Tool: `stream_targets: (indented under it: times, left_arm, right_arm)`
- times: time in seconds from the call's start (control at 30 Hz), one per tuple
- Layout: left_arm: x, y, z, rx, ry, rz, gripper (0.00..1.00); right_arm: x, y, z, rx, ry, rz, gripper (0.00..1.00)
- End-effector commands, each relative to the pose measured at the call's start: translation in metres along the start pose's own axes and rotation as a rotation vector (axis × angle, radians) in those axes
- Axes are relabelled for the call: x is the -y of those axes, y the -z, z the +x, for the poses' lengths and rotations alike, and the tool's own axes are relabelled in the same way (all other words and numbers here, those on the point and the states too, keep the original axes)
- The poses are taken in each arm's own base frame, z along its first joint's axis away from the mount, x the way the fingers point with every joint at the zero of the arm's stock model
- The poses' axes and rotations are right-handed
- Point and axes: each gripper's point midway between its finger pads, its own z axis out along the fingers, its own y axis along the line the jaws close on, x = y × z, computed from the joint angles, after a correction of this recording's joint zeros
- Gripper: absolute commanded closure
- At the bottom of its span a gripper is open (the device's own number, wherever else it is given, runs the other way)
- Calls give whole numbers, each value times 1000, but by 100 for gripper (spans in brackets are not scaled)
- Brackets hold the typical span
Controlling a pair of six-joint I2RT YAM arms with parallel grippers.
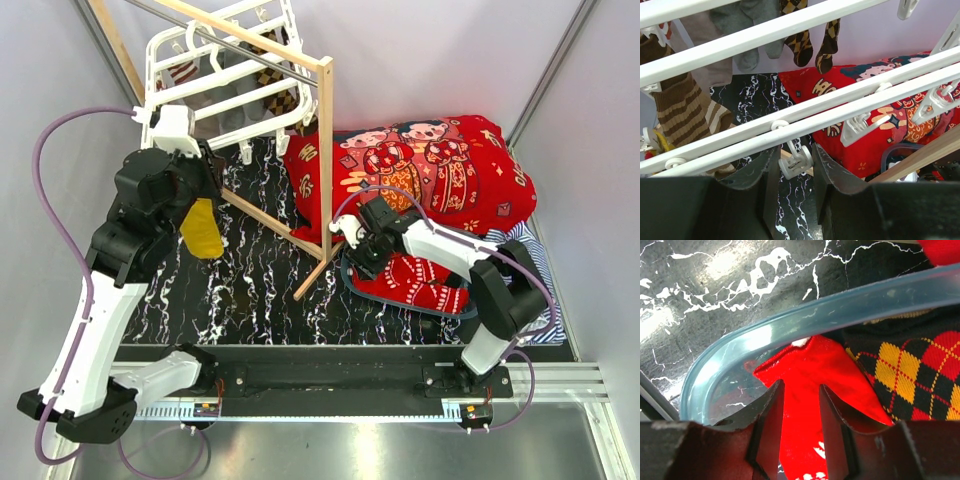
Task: Clip the socks to the hanger
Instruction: Pick up the sock from the bin.
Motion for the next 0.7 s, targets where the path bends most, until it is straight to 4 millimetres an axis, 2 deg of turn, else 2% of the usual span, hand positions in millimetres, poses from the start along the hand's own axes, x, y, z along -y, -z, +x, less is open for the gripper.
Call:
stream_targets:
  times: [0.0, 0.17, 0.3, 0.37, 0.43, 0.47, 0.6, 0.67]
  left_arm:
    - [7, -4, 6, -31, -18, 39, 100]
    - [7, -4, 9, -38, -18, 38, 100]
    - [8, -5, 10, -44, -12, 40, 100]
    - [8, -6, 12, -48, -13, 40, 100]
    - [8, -6, 11, -47, -11, 41, 100]
    - [9, -7, 12, -51, -10, 42, 100]
    - [10, -7, 11, -50, -3, 50, 100]
    - [11, -7, 11, -48, -1, 50, 100]
  right_arm:
    - [8, -12, -14, 51, 27, 6, 57]
    - [14, -26, -2, 25, 6, 32, 57]
    - [20, -38, 19, -37, -42, 67, 59]
    - [21, -41, 26, -53, -69, 90, 69]
    - [24, -40, 30, -61, -93, 123, 76]
    - [25, -39, 30, -52, -101, 131, 82]
    - [27, -29, 26, -14, -136, 171, 98]
    - [28, -20, 21, 12, -156, 195, 100]
